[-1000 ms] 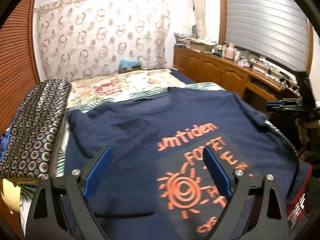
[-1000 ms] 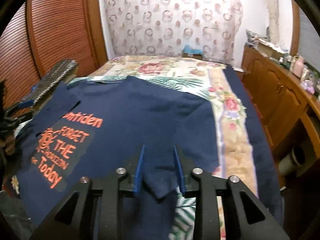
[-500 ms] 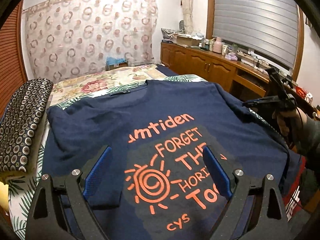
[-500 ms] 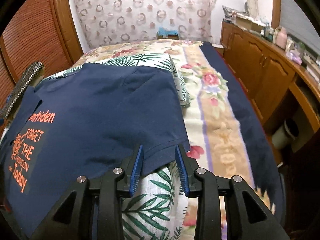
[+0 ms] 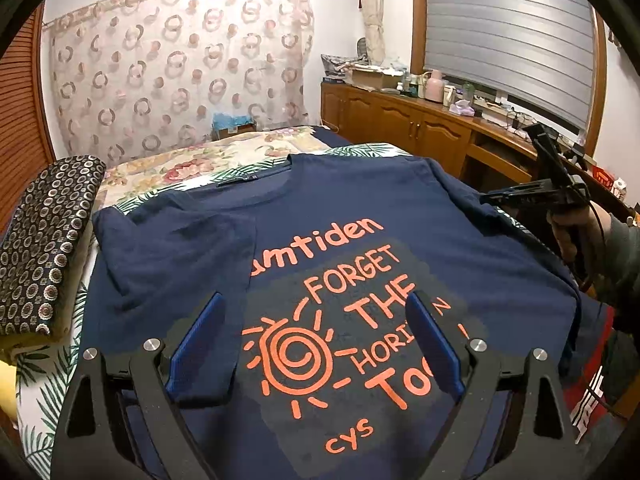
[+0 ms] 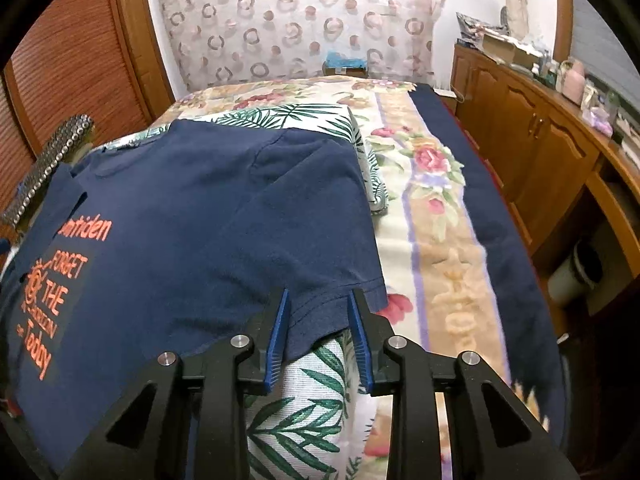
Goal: Fold small clothes
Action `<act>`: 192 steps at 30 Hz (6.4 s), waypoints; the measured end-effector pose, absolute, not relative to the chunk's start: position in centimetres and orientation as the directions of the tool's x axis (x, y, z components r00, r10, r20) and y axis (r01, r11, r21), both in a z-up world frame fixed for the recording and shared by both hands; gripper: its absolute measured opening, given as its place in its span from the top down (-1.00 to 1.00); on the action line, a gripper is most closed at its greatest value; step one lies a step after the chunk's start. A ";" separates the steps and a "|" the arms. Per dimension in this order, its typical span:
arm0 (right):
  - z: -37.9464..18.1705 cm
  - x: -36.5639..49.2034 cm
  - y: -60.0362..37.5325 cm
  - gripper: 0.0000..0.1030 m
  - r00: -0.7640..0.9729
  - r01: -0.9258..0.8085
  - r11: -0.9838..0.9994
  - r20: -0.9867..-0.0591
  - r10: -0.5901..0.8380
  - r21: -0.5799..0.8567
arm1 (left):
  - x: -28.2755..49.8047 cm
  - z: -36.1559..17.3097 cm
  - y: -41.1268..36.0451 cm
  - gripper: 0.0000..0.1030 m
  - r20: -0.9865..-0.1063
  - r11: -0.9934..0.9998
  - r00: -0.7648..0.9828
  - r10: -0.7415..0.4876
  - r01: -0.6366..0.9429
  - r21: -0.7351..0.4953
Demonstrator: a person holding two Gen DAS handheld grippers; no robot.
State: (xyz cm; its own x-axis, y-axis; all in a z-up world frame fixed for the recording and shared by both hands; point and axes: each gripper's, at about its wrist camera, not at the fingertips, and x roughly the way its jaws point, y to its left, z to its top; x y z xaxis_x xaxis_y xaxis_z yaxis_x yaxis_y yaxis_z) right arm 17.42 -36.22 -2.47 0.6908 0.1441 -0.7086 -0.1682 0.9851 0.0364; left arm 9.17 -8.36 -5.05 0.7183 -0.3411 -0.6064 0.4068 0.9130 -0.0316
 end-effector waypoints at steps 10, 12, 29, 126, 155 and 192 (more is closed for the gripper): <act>-1.3 17.5 -34.6 0.90 0.703 -0.211 0.976 -0.701 0.119 -0.046 | 8.9 -4.5 -6.4 -0.80 -0.588 0.930 0.743 -0.319 0.364 -0.045; -0.5 17.4 -34.1 0.90 0.714 -0.224 0.973 -0.688 0.127 -0.052 | 8.9 -4.4 -6.0 -0.80 -0.585 0.934 0.749 -0.311 0.354 -0.045; 1.8 13.5 -25.0 0.90 0.684 -0.473 0.881 -0.636 0.357 -0.015 | 9.0 -4.1 -4.7 -0.80 -0.572 0.944 0.765 -0.296 0.326 -0.053; -4.4 12.4 -23.5 0.99 0.621 -0.552 0.825 -0.718 0.314 -0.117 | 17.4 -4.2 -9.6 -0.35 -0.636 0.906 0.689 -0.348 0.421 -0.039; -1.5 18.2 -30.0 0.47 0.686 -0.357 0.934 -0.688 0.237 -0.034 | 25.0 -7.5 -16.2 0.75 -0.774 0.800 0.447 -0.449 0.587 -0.125; -3.1 31.5 -28.2 -0.26 0.667 -0.360 0.933 -0.705 0.243 -0.019 | 24.7 -3.3 4.7 -0.33 -0.753 0.978 0.649 -0.109 0.207 0.037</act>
